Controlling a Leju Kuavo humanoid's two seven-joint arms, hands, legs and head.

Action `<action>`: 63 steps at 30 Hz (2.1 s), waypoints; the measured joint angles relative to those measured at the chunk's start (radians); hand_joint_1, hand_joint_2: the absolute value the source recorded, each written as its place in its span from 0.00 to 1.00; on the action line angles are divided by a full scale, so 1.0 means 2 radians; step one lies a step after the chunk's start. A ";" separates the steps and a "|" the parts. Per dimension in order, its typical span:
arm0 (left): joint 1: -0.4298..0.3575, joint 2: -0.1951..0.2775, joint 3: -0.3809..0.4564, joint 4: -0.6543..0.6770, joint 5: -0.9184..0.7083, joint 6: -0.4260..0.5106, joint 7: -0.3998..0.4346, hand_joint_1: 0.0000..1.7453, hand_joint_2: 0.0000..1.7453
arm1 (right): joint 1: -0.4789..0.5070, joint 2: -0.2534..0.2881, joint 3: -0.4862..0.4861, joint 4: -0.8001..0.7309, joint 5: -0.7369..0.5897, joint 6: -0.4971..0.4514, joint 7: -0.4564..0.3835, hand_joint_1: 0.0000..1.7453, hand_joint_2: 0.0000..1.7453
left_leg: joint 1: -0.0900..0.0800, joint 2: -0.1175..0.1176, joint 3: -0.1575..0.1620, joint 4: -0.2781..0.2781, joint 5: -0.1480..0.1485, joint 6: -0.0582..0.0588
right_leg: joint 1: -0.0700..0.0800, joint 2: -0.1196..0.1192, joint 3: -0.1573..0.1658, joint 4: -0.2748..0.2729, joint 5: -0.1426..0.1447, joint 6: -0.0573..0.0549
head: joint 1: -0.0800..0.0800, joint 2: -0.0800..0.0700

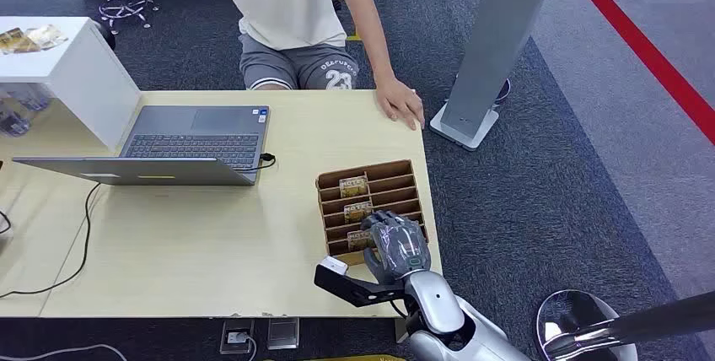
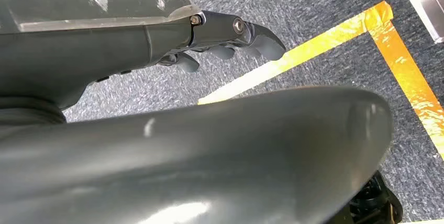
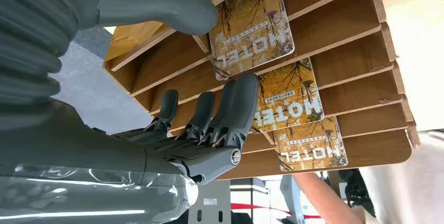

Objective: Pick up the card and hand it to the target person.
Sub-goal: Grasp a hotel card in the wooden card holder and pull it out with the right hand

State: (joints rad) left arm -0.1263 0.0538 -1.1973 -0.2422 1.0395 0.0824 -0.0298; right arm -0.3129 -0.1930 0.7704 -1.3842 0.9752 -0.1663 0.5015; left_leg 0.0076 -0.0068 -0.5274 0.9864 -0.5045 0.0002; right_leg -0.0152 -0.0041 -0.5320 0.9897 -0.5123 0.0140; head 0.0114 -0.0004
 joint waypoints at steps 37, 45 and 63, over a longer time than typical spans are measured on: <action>-0.002 0.000 -0.007 0.000 -0.007 -0.001 0.002 0.00 0.00 | 0.002 0.002 -0.006 0.011 -0.015 -0.007 0.001 0.49 1.00 | 0.000 0.000 0.000 0.000 0.000 0.000 | 0.000 0.000 0.000 0.000 0.000 0.000 | 0.000 0.000; -0.004 0.000 -0.007 0.000 -0.009 -0.002 0.003 0.00 0.00 | 0.004 0.003 -0.007 0.011 -0.015 -0.007 0.001 0.59 1.00 | 0.000 0.000 0.000 0.000 0.000 0.000 | 0.000 0.000 0.000 0.000 0.000 0.000 | 0.000 0.000; -0.004 0.000 -0.007 0.000 -0.013 -0.003 0.003 0.00 0.00 | 0.006 0.002 -0.007 0.011 -0.011 -0.010 0.005 0.76 1.00 | 0.000 0.000 0.000 0.000 0.000 0.000 | 0.000 0.000 0.000 0.000 0.000 0.000 | 0.000 0.000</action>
State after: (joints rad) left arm -0.1342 0.0538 -1.2108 -0.2420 1.0142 0.0763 -0.0237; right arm -0.3004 -0.1881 0.7568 -1.3626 0.9525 -0.1862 0.5121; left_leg 0.0075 -0.0067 -0.5271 0.9864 -0.5045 0.0002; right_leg -0.0152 -0.0040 -0.5318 0.9897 -0.5123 0.0140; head 0.0113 -0.0003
